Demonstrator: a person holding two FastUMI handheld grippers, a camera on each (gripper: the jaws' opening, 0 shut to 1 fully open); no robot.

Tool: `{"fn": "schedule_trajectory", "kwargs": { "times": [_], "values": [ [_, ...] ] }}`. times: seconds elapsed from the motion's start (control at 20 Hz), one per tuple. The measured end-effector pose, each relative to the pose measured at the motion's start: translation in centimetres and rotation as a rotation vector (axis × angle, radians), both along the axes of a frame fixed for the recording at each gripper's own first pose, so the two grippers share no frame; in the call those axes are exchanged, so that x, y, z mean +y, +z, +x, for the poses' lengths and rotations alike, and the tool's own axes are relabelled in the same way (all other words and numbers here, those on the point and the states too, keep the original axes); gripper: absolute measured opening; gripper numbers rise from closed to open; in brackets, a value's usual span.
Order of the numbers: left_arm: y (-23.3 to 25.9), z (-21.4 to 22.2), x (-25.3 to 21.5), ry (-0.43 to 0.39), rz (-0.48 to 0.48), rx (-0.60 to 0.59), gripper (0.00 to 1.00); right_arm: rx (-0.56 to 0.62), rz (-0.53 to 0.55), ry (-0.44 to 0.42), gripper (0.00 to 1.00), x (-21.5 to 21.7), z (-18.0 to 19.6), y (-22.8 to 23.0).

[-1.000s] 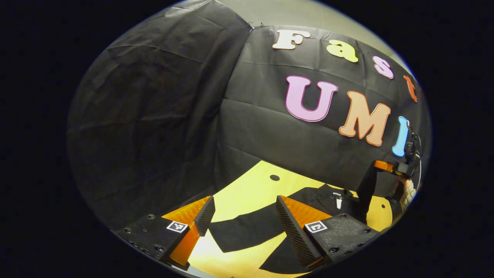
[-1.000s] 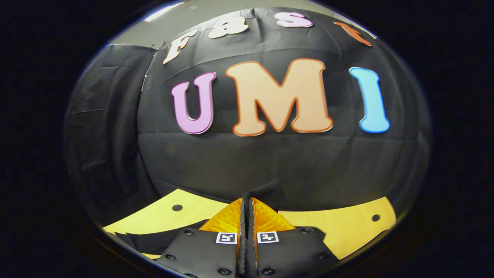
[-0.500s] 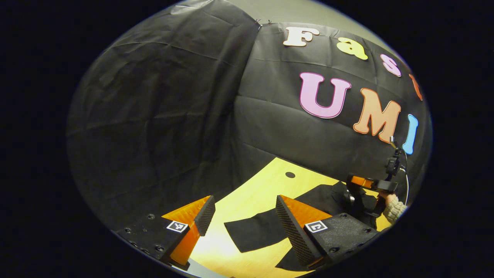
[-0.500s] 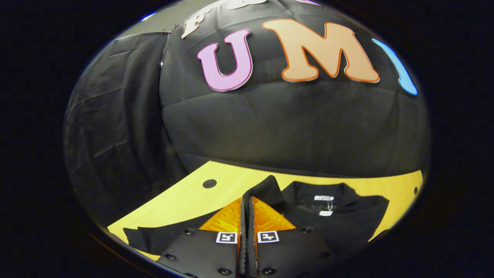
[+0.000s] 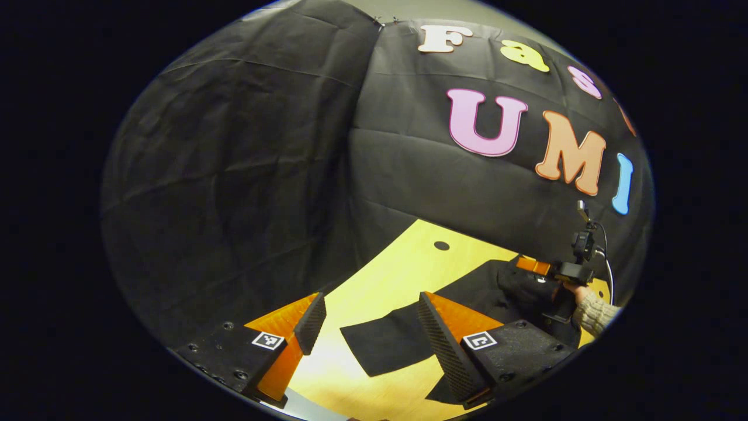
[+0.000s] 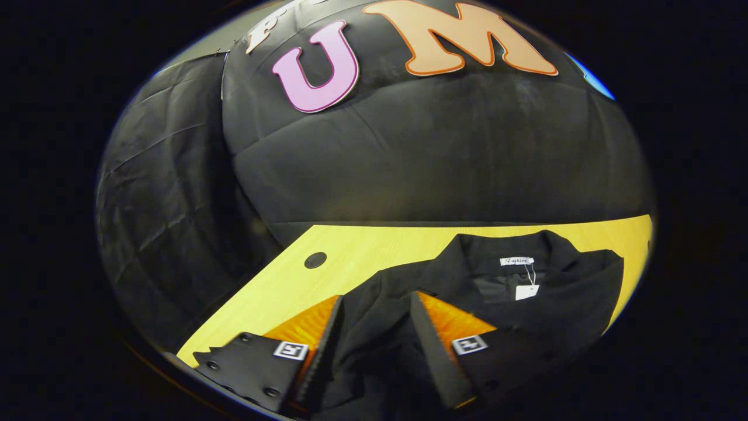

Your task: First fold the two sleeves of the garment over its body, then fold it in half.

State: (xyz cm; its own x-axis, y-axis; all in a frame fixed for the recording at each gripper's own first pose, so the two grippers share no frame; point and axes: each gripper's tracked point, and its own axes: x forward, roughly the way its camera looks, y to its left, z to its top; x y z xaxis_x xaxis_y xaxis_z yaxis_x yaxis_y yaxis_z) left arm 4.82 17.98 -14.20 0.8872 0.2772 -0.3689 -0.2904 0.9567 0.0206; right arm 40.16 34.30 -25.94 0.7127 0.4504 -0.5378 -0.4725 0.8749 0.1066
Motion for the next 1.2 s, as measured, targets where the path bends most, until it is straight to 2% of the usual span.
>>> {"fn": "schedule_trajectory", "kwargs": {
  "times": [0.05,0.15,0.2,0.25,0.45,0.6,0.8,0.85,0.95,1.0,1.15,1.2],
  "values": [
    [-0.2,0.3,-0.3,-0.011,-0.001,0.008,0.95,-0.008,-0.011,-0.002,0.82,-0.2,0.1,0.2],
    [-0.7,0.9,-0.8,-0.035,0.001,0.027,0.95,-0.027,-0.031,0.003,0.98,-0.5,0.1,0.4],
    [-1.0,1.1,-1.0,-0.046,0.004,0.029,0.95,-0.03,-0.041,0.003,0.94,-0.7,-0.2,0.5],
    [-1.3,1.5,-1.3,-0.056,0.006,0.036,0.95,-0.037,-0.042,0.002,0.98,-0.9,-0.3,1.0],
    [-4.3,2.0,-1.6,-0.073,0.015,0.095,0.95,-0.114,-0.022,-0.026,0.98,-2.5,-1.2,5.2],
    [-6.5,1.9,-1.7,-0.066,0.01,0.135,0.95,-0.218,-0.018,-0.054,0.98,-4.9,-2.3,9.5],
    [-10.3,0.9,-1.0,-0.058,0.018,0.2,0.95,-0.284,-0.023,-0.079,0.98,-8.4,-4.4,13.5],
    [-11.1,0.5,-0.7,-0.054,0.016,0.211,0.95,-0.31,-0.021,-0.095,1.0,-9.4,-4.8,14.6],
    [-12.4,0.3,-0.5,-0.048,0.004,0.241,0.95,-0.358,-0.008,-0.147,0.98,-11.8,-6.1,16.4],
    [-13.4,-0.3,0.1,-0.045,0.003,0.259,0.95,-0.374,-0.01,-0.187,0.93,-13.4,-6.8,17.2],
    [-15.5,-1.0,0.6,-0.049,0.021,0.306,0.96,-0.429,-0.03,-0.284,0.98,-18.4,-9.3,19.2],
    [-16.2,-1.1,0.7,-0.056,0.03,0.318,0.96,-0.447,-0.04,-0.311,0.93,-20.0,-10.3,19.9]
  ]
}}
